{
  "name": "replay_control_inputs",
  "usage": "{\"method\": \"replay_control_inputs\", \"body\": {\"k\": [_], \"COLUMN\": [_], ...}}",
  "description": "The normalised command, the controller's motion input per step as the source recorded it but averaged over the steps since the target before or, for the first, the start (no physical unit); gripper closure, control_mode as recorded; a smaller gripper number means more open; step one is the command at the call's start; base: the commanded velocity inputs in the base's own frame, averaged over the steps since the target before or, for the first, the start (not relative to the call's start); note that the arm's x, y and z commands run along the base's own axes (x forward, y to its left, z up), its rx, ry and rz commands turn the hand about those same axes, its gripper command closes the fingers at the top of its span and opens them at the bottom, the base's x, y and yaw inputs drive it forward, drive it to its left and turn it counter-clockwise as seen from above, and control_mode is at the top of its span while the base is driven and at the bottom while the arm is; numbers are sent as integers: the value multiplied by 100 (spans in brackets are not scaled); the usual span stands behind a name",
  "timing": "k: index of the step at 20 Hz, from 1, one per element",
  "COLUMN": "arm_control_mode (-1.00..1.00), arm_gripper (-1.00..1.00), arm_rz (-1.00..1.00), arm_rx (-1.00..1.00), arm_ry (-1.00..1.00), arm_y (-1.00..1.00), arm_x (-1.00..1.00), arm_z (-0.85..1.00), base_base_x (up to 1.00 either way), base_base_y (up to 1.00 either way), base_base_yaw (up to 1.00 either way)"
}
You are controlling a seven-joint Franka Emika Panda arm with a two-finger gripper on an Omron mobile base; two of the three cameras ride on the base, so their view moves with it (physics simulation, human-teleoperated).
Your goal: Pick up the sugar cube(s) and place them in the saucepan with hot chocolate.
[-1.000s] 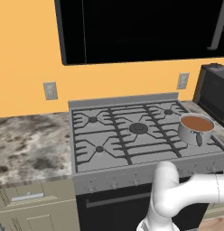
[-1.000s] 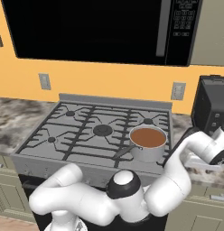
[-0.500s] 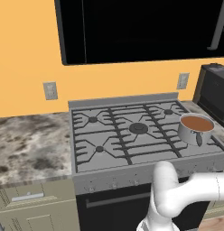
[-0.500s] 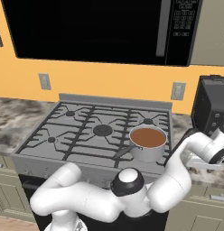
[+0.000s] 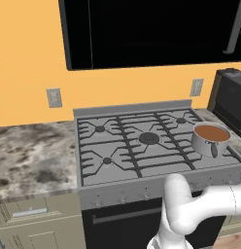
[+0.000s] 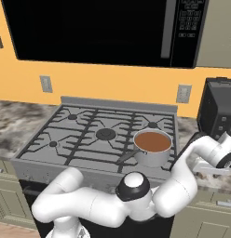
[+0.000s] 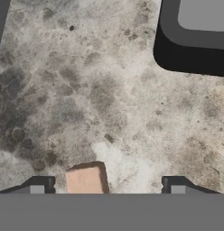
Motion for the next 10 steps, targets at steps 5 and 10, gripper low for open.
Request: {"method": "replay_control_inputs", "body": {"k": [5,10], "arm_control_mode": [-100,-100], "arm_gripper": [-100,-100], "arm_rz": [0,4], "arm_rx": [0,0], "arm_ry": [0,0], "arm_y": [3,18], "arm_x": [0,0], "arm_z": [-11,-12], "base_base_x": [0,0], "base_base_y": [0,0], "base_base_yaw": [0,0]}}
